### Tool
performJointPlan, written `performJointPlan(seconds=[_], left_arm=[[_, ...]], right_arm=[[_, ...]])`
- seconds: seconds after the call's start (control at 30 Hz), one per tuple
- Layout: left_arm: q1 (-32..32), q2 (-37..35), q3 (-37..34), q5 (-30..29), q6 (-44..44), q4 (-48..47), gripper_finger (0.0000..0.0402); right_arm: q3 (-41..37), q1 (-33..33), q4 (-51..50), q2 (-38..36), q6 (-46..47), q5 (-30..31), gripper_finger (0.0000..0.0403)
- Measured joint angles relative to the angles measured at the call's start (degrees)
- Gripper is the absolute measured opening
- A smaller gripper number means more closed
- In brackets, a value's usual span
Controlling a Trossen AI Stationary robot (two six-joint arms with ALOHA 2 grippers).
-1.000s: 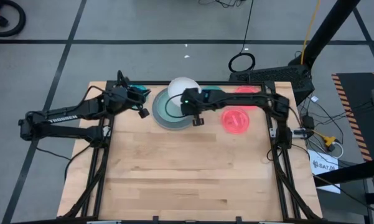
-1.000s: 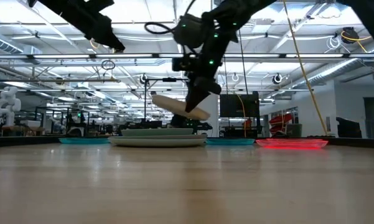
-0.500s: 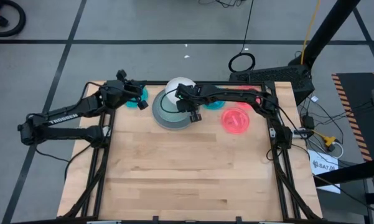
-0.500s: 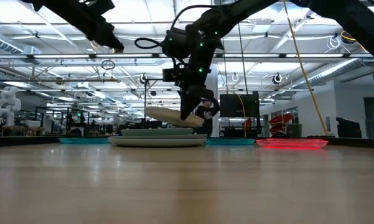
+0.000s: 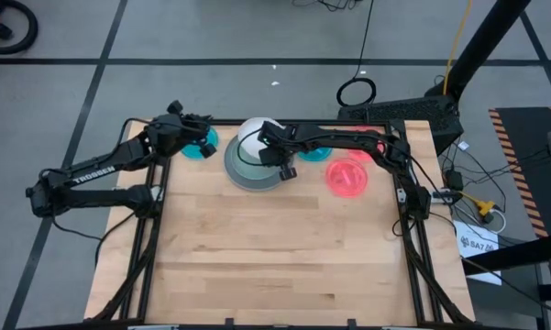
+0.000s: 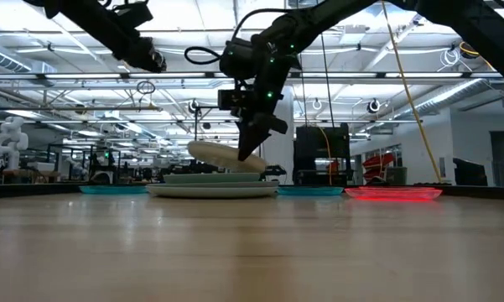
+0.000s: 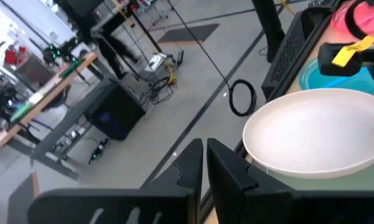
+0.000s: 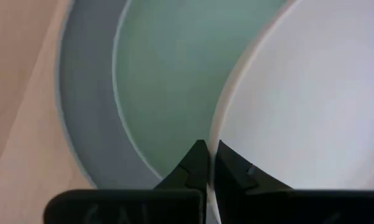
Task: Stack plastic plates
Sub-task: Stack the white plate on top of the light green plate, then stack the bottom pink plate on top of the white plate
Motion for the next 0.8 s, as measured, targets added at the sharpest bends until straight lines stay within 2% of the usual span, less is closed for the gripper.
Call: performJointPlan(seconds=[0.1,0.2,0.57,0.8], left_arm=[[0.0,0.0,0.0,0.0,-1.3,-2.0,0.003],[0.0,0.0,0.0,0.0,-2.2,-2.8,0.003],[0.0,0.0,0.0,1.0,-4.8,-3.9,0.003],[0.0,0.0,0.0,1.8,-7.3,-3.9,0.003]], right_arm=[[0.0,0.1,0.0,0.0,-2.0,-2.5,0.0004],[0.0,0.6,0.5,0.0,-2.0,-2.2,0.0012],[0.0,0.9,0.5,-0.1,3.0,-2.0,0.0113],[0.0,0.9,-4.0,-2.6,9.5,-2.1,0.0133]])
